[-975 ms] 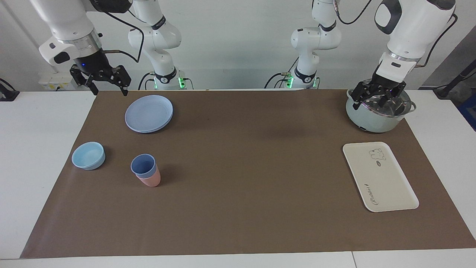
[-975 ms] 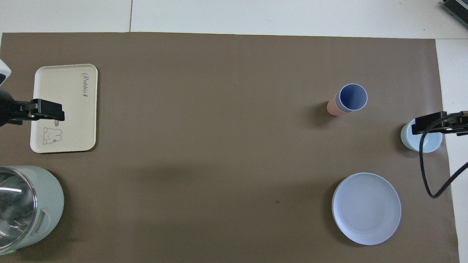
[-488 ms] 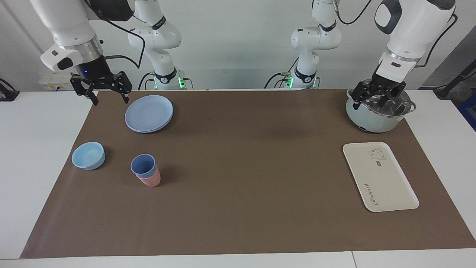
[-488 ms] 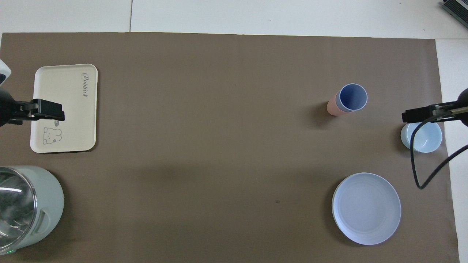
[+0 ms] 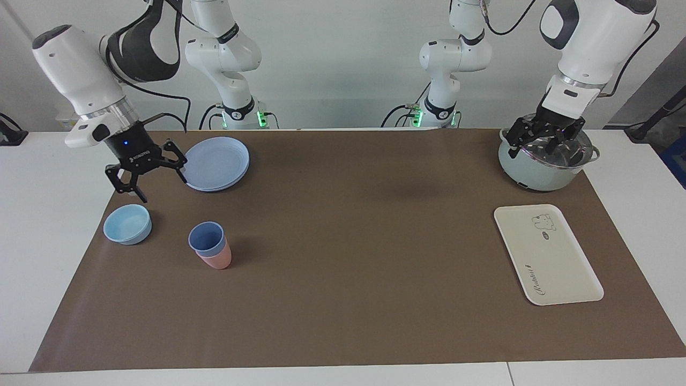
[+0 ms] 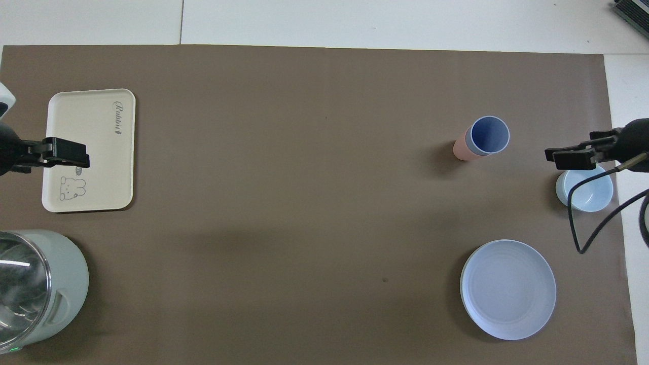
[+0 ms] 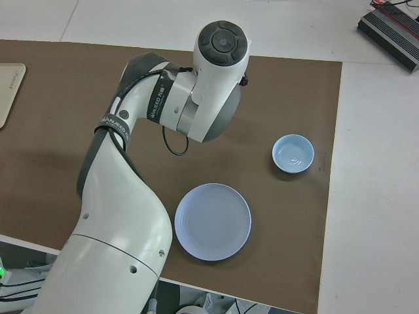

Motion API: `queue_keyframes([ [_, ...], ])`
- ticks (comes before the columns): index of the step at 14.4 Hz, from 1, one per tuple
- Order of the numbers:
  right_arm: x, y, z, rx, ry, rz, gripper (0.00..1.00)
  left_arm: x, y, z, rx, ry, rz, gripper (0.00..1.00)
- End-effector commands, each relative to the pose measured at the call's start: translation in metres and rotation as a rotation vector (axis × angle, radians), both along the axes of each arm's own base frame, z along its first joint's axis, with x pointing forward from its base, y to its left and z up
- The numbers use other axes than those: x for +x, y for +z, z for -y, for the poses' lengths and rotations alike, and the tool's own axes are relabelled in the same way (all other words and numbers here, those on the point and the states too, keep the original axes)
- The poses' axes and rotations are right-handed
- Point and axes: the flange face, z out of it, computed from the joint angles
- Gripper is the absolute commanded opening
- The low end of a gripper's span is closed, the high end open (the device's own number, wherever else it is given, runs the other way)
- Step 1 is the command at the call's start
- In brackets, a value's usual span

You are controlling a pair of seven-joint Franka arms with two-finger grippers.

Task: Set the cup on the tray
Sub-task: 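Move the right gripper toward the blue cup nested in the pink cup, then lower the right gripper onto the blue cup rim and grasp it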

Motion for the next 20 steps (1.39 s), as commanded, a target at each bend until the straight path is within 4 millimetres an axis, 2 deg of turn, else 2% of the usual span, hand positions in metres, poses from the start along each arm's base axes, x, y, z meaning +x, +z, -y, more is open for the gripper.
queue_keyframes([
  [1, 0.002, -0.042, 0.037, 0.047, 0.173, 0.103, 1.0, -0.007, -0.001, -0.002, -0.013, 0.001, -0.002, 1.0],
  [3, 0.008, -0.077, 0.057, 0.129, 0.221, 0.174, 1.0, -0.007, 0.0, -0.002, -0.013, 0.001, 0.001, 1.0],
  [4, 0.012, -0.092, 0.058, 0.17, 0.234, 0.21, 1.0, -0.007, 0.0, -0.002, -0.013, 0.001, 0.001, 1.0],
  [6, 0.019, -0.124, 0.056, 0.262, 0.222, 0.242, 1.0, -0.007, -0.001, -0.002, -0.013, 0.001, 0.0, 1.0],
  [10, 0.031, -0.173, 0.043, 0.386, 0.191, 0.313, 1.0, -0.009, 0.0, 0.003, 0.002, -0.009, -0.019, 1.0],
  [11, 0.033, -0.195, 0.037, 0.436, 0.196, 0.341, 1.0, -0.009, 0.003, 0.003, 0.016, -0.016, -0.022, 1.0],
  [12, 0.032, -0.207, 0.036, 0.455, 0.209, 0.353, 1.0, -0.01, 0.003, 0.003, 0.024, -0.023, -0.026, 1.0],
  [13, 0.032, -0.214, 0.035, 0.456, 0.221, 0.353, 1.0, -0.012, 0.003, 0.003, 0.027, -0.024, -0.043, 1.0],
  [18, 0.028, -0.219, 0.035, 0.454, 0.251, 0.362, 1.0, -0.022, -0.001, 0.006, 0.065, -0.089, -0.111, 1.0],
  [20, 0.02, -0.228, 0.036, 0.452, 0.259, 0.356, 1.0, -0.022, -0.002, 0.006, 0.065, -0.094, -0.109, 1.0],
])
